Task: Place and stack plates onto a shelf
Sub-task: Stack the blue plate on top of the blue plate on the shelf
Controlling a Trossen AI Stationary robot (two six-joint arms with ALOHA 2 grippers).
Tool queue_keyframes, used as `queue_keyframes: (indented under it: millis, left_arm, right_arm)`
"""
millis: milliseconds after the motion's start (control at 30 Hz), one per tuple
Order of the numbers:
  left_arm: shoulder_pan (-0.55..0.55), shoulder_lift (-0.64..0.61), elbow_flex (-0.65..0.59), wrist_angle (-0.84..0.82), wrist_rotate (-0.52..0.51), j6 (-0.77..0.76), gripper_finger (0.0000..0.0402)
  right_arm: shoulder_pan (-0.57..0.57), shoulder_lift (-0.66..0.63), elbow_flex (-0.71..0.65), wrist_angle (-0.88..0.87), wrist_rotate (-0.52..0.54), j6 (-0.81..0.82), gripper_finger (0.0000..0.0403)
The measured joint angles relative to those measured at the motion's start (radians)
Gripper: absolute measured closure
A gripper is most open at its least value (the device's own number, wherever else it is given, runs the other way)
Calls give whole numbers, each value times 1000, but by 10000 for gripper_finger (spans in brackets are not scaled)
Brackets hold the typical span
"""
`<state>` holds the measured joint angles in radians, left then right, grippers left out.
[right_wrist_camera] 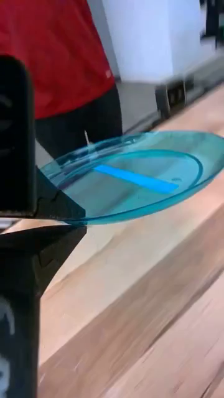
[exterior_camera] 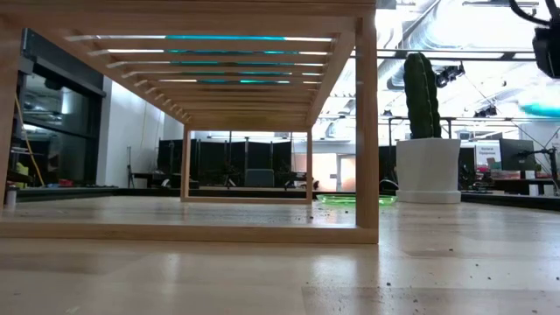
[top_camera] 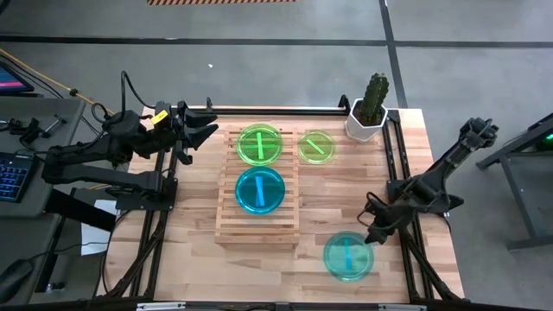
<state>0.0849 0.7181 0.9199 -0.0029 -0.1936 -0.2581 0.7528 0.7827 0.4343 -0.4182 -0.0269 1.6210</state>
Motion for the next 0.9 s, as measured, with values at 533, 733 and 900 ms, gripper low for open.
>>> queue_keyframes:
  millis: [533,733,900]
  left_arm:
    - [0,0,0,0,-26,0,248]
    - [0,0,0,0,-30,0,248]
    - [0,0,0,0,-30,0,248]
  right_arm:
    - [-182,-95,131,267,319,-320,403]
    - [-441,48,282,269,345,-404,403]
    - [-597,237,407,266,246,-475,403]
